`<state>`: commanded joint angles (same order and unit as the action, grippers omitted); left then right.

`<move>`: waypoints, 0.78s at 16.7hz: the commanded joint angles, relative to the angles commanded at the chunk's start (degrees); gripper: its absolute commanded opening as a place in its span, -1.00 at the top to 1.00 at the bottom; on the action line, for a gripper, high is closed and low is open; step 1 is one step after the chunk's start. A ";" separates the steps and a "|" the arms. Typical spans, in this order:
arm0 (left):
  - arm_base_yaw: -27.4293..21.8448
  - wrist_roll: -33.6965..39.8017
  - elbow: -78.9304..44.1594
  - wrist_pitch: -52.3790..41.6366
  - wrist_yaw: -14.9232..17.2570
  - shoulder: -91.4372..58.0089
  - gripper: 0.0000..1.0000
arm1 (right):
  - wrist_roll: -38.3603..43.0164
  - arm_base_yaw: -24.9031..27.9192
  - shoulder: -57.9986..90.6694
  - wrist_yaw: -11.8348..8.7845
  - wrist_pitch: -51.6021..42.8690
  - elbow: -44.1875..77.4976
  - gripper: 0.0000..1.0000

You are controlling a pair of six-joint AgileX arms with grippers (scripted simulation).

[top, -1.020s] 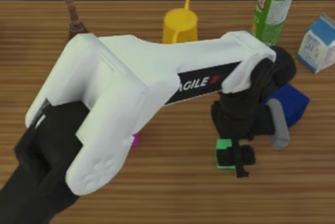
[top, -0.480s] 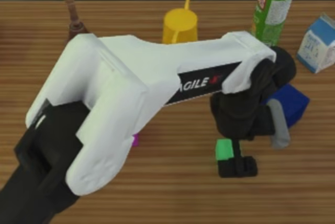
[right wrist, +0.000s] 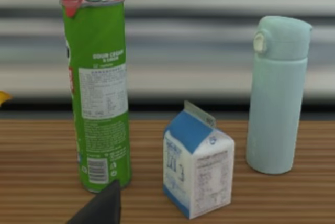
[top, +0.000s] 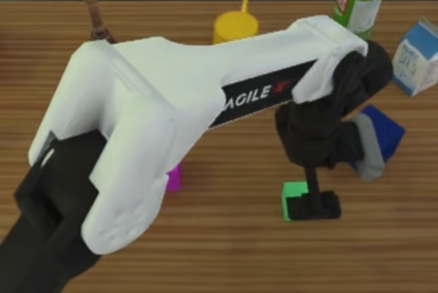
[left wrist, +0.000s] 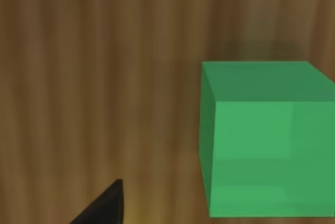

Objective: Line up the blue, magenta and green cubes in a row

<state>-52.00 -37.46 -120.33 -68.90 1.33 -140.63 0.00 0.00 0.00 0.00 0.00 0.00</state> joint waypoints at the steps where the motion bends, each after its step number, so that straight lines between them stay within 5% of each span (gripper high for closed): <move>1: 0.20 -0.01 -1.75 -2.57 0.00 0.44 -1.00 | 0.00 0.00 0.00 0.00 0.00 0.00 -1.00; 9: 0.37 0.08 -5.43 -6.80 -0.07 1.42 -1.00 | 0.00 0.00 0.00 0.00 0.00 0.00 -1.00; 13: 2.71 6.01 -2.30 -5.38 -0.28 3.24 -1.00 | 0.00 0.00 0.00 0.00 0.00 0.00 -1.00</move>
<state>-49.30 -31.45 -122.63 -74.28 1.05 -137.40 0.00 0.00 0.00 0.00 0.00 0.00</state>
